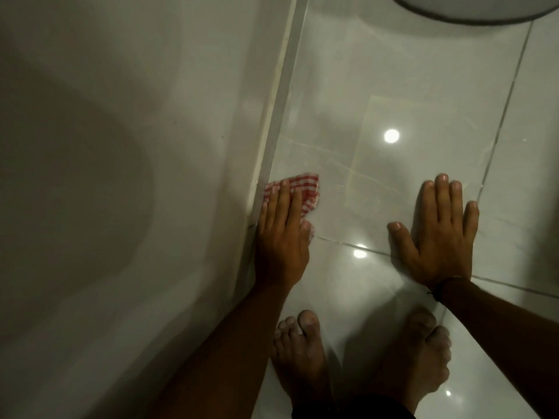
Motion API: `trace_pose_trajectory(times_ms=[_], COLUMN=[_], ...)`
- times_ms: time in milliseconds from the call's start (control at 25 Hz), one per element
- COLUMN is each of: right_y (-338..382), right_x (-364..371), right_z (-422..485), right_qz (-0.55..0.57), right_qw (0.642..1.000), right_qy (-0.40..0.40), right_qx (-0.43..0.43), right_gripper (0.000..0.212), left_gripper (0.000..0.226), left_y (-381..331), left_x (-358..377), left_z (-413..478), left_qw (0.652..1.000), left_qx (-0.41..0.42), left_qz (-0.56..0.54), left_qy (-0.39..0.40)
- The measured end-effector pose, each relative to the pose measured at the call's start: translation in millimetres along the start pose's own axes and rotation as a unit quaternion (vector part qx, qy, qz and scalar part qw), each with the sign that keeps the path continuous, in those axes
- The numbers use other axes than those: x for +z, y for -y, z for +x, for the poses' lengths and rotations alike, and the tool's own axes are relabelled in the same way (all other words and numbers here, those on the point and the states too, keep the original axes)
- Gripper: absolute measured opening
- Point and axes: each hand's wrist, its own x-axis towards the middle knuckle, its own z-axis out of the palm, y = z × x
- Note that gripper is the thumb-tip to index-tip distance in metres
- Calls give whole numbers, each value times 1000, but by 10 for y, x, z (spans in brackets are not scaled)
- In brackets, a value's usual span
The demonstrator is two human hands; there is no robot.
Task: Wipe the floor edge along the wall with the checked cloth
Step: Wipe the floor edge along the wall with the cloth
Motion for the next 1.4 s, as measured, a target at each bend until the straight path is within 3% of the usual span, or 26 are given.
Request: trace_pose_trajectory(times_ms=[360, 440, 680, 880, 1080, 1400], right_y=[-3, 0, -11, -20, -22, -27], right_x=[27, 22, 27, 21, 6, -1], right_z=[-10, -12, -3, -4, 11, 8], right_qz=[-33, -34, -33, -37, -38, -39], right_qw=[999, 999, 999, 999, 999, 999], right_qy=[-14, -14, -14, -16, -12, -24], right_qx=[-1, -4, -3, -2, -5, -15], right_gripper=[86, 86, 87, 88, 88, 87], left_gripper=[69, 65, 66, 67, 63, 62], left_y=[0, -84, -295, -460, -298, 66], left_x=[-12, -37, -181, -229, -194, -134], left_z=[-303, -63, 1395, 2037, 1497, -330], left_qw=[999, 999, 999, 999, 999, 998], left_qx=[-27, -35, 45, 41, 40, 14], left_qz=[15, -13, -22, -23, -32, 26], left_qy=[22, 12, -10, -13, 3, 48])
